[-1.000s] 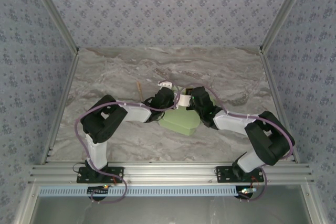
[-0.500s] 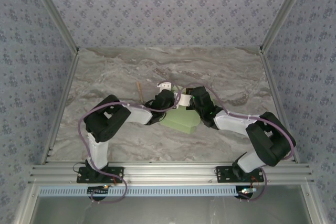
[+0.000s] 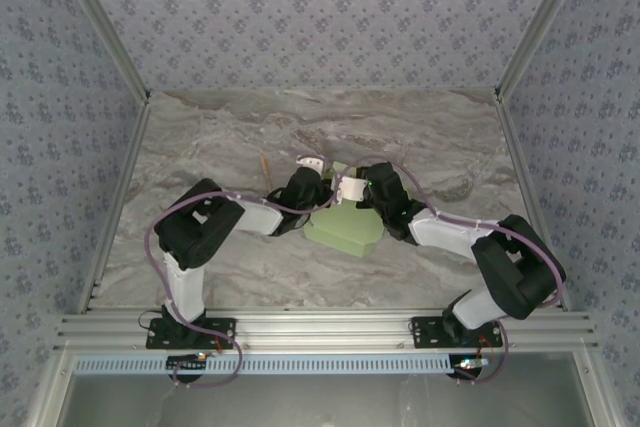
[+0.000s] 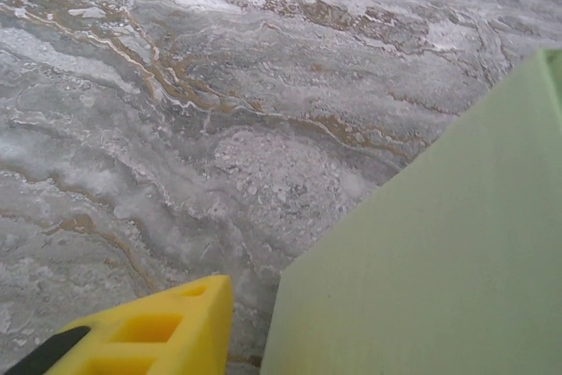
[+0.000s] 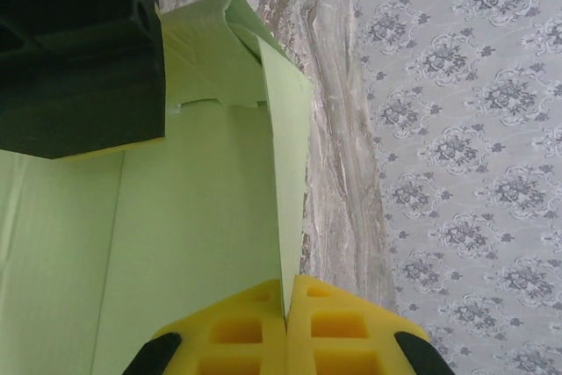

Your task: Fold the paper box

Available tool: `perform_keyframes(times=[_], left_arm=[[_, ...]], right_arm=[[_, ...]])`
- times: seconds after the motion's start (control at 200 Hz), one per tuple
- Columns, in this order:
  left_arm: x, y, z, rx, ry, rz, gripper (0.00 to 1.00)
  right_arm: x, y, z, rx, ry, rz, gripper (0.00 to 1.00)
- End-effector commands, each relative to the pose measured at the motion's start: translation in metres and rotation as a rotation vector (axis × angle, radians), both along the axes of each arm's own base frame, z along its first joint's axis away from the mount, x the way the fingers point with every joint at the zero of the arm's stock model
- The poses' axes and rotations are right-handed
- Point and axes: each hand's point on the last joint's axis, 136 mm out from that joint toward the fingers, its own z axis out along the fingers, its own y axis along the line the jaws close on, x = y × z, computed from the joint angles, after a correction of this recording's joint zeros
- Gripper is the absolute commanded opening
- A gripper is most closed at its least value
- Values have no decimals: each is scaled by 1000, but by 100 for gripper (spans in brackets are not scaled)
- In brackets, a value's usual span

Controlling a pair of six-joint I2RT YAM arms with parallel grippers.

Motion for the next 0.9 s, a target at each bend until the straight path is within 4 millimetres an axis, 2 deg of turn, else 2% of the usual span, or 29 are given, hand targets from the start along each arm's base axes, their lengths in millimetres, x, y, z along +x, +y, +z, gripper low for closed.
perform_keyframes(times=[0.0,0.205,0.34,0.46,0.675,0.894], left_arm=[[10,7,30,-37,-75,-2,43],[0,5,35,-18,-97,-68,52],[-1,7,37,6,-116,-85,53],[1,8,39,20,-129,-92,47],[5,4,40,31,-139,-112,31],[10,12,41,26,-124,-46,24]], right_arm=[[-15,8,-13,4,89,61,0],[-14,6,-13,1,91,57,0],[-15,6,-14,0,94,59,0],[-16,6,-15,-2,100,62,0],[-16,7,-16,-1,110,64,0],[-18,11,-15,4,113,71,0]])
